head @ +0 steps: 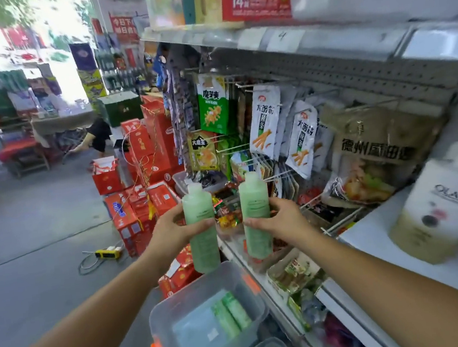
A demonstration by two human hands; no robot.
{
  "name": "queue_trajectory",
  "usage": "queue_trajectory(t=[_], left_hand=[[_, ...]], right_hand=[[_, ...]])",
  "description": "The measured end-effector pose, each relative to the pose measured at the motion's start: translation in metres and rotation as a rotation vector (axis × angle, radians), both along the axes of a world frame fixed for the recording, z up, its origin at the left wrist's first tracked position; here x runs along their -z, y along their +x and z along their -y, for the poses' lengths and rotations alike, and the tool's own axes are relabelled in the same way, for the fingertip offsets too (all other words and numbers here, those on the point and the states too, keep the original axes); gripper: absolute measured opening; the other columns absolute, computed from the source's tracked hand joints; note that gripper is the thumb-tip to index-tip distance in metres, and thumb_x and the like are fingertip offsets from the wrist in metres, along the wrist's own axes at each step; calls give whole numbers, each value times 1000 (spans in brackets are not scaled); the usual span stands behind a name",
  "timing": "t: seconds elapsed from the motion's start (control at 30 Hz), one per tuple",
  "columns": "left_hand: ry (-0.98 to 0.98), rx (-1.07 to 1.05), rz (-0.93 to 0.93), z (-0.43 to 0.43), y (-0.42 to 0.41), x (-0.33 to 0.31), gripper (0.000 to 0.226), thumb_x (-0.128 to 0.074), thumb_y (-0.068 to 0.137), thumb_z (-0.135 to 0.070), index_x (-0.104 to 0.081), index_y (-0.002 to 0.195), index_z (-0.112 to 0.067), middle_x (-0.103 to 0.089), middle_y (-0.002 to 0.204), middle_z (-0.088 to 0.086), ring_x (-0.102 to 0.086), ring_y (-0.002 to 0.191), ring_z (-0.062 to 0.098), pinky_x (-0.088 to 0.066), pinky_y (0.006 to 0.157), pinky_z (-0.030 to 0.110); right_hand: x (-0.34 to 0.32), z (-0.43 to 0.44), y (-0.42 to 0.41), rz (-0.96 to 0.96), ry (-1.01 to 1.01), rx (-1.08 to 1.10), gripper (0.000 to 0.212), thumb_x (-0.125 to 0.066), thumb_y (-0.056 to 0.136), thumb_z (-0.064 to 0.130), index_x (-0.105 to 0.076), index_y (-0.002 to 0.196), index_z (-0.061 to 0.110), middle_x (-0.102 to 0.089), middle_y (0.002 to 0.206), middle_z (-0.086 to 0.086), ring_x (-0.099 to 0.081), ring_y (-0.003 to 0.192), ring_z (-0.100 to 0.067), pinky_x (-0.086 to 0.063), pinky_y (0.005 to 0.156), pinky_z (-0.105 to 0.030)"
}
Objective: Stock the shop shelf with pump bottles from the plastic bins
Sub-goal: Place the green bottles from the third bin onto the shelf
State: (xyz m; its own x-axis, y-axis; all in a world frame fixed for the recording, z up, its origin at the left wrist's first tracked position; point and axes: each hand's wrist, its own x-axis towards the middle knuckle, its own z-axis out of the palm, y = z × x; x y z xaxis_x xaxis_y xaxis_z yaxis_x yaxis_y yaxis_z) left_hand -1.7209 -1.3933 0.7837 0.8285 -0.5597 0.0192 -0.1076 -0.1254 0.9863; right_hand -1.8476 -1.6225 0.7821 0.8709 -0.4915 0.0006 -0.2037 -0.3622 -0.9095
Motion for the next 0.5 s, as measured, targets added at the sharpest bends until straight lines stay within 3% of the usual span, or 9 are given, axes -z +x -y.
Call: queue_trajectory(t=[0.13,0.3,0.4,0.5], left_hand=[[-62,86,39,15,-21,-28,40,-91,66,-26,-74,101,-31,-75,100,-5,-70,97,21,-57,88,44],[-133,262,63,50,-65,-59,39,-88,71,-23,-72,107,-26,-76,95,-10,-72,85,7,-58,74,29],[-179,372,68,74,-105,-74,34,-87,71,-23,-71,100,-31,-76,90,-15,-72,81,3,-55,65,20],[-186,476,65,101,-148,-84,40,-90,69,-29,-72,105,-27,-77,98,-7,-73,89,13,-59,75,33]], right_hand=[[-30,-3,-44,70,8,101,60,-90,55,52,-74,106,25,-76,100,10,-72,95,-11,-59,88,-44],[-66,-7,-121,145,-1,260,37,-91,67,35,-73,99,27,-76,96,12,-71,88,-1,-59,80,-28],[-80,-3,-172,163,-39,386,51,-93,62,39,-74,107,23,-76,102,10,-71,93,-6,-59,85,-33],[-97,0,-230,167,-83,493,42,-92,64,35,-74,101,24,-75,102,8,-71,93,-7,-58,87,-34]])
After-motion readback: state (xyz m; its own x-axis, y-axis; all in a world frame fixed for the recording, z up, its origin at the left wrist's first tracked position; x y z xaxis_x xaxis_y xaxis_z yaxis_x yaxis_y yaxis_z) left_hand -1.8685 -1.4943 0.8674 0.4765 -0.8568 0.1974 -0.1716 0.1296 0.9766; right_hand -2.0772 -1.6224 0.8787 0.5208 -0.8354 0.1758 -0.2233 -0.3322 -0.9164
